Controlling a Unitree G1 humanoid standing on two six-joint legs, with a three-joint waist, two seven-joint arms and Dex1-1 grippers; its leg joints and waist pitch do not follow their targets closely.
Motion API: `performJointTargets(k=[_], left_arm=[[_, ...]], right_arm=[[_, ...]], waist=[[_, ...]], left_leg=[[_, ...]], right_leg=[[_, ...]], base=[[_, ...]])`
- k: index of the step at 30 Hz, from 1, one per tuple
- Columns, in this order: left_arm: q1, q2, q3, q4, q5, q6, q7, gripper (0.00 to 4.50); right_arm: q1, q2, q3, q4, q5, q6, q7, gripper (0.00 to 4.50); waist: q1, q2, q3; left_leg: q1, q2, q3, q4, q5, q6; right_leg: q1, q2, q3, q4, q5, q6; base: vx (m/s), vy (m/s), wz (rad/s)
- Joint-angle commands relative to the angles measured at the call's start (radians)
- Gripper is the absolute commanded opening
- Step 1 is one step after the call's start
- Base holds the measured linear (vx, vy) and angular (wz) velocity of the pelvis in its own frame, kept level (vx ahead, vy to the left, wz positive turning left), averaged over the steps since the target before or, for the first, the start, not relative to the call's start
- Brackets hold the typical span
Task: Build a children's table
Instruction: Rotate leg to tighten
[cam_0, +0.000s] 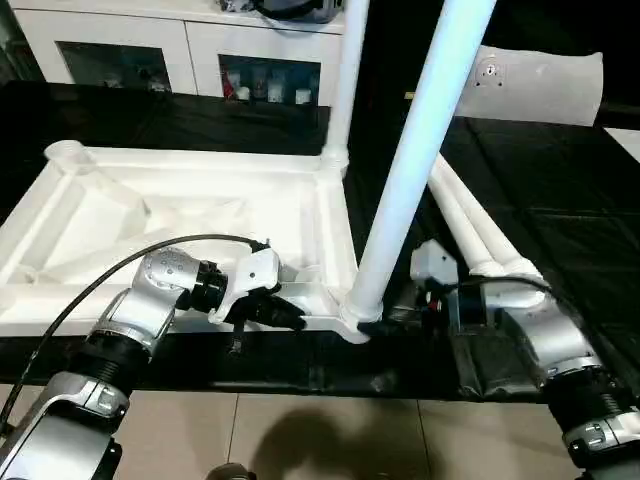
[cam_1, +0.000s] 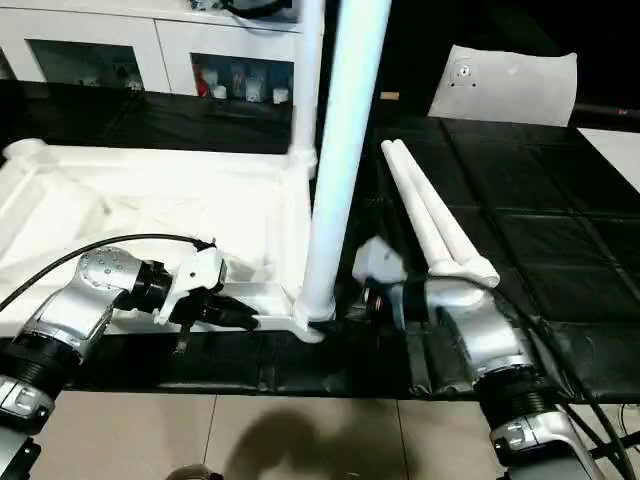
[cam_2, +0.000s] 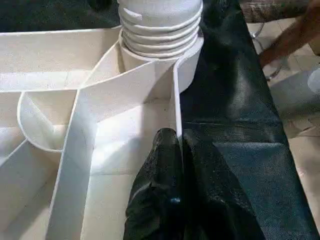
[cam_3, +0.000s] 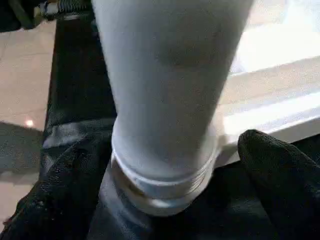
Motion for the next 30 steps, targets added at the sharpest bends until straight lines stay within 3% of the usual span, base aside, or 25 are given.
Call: performJointTargets(k=[1,16,17,23,25,27,29,30], left_arm=[[-0.008,-0.006,-0.046,0.011,0.031,-0.022,-0.037,0.00],[-0.019,-0.006,-0.051,0.049,0.033,-0.051,-0.054,0.00],[-0.020,-0.005,-0.051,0.052,0.033,-0.053,-0.055,0.00],[-0.017,-0.024,-0.033,0.061,0.030,-0.028,-0.002,0.00],[-0.022,-0.071,-0.001,0.068,0.036,0.019,0.122,0.00],[-0.026,-0.090,0.010,0.072,0.043,0.040,0.177,0.00],[-0.037,-0.151,0.042,0.066,0.031,0.112,0.289,0.00],[-0.046,-0.207,0.070,0.052,0.013,0.172,0.370,0.00]], right_arm=[[-0.027,-0.001,0.007,0.014,-0.004,-0.006,0.018,4.18],[-0.065,0.033,0.015,0.088,0.009,-0.036,0.069,2.87],[-0.065,0.035,0.014,0.090,0.011,-0.036,0.070,2.81],[-0.032,0.058,-0.005,0.053,0.051,0.006,0.058,2.73],[0.024,0.098,-0.020,-0.002,0.065,0.065,-0.031,2.72],[0.044,0.122,-0.025,-0.015,0.056,0.067,-0.088,2.72],[0.070,0.191,-0.034,-0.026,0.030,0.083,-0.228,2.72],[0.075,0.253,-0.047,-0.022,0.018,0.111,-0.337,2.72]], waist=[[-0.004,-0.003,-0.066],[0.003,-0.002,-0.067],[0.004,0.001,-0.068],[0.007,0.005,-0.067],[0.011,0.005,-0.063],[0.012,0.010,-0.055],[0.005,0.009,-0.045],[0.004,0.011,-0.049]], left_leg=[[0.006,0.044,-0.002,-0.065,-0.115,0.080],[0.007,0.045,-0.001,-0.065,-0.117,0.075],[0.008,0.046,-0.001,-0.065,-0.118,0.073],[0.009,0.047,-0.001,-0.066,-0.130,0.066],[0.013,0.049,-0.002,-0.069,-0.139,0.060],[0.017,0.048,-0.004,-0.076,-0.197,0.036],[0.029,0.043,-0.009,-0.082,-0.317,-0.012],[0.029,0.042,-0.015,-0.084,-0.329,-0.026]], right_leg=[[0.059,-0.073,0.064,-0.078,-0.060,-0.232],[0.059,-0.072,0.063,-0.077,-0.063,-0.238],[0.058,-0.072,0.063,-0.077,-0.061,-0.237],[0.059,-0.072,0.063,-0.080,-0.068,-0.236],[0.056,-0.072,0.064,-0.083,-0.083,-0.232],[0.053,-0.074,0.063,-0.094,-0.183,-0.214],[0.046,-0.078,0.060,-0.120,-0.434,-0.148],[0.048,-0.082,0.058,-0.125,-0.491,-0.122]], base=[[0.000,0.000,0.00],[0.000,0.000,0.00],[0.000,0.000,0.00],[0.000,0.000,0.00],[0.000,0.000,0.00],[0.000,0.000,0.00],[0.000,0.000,0.00],[0.000,0.000,0.00]])
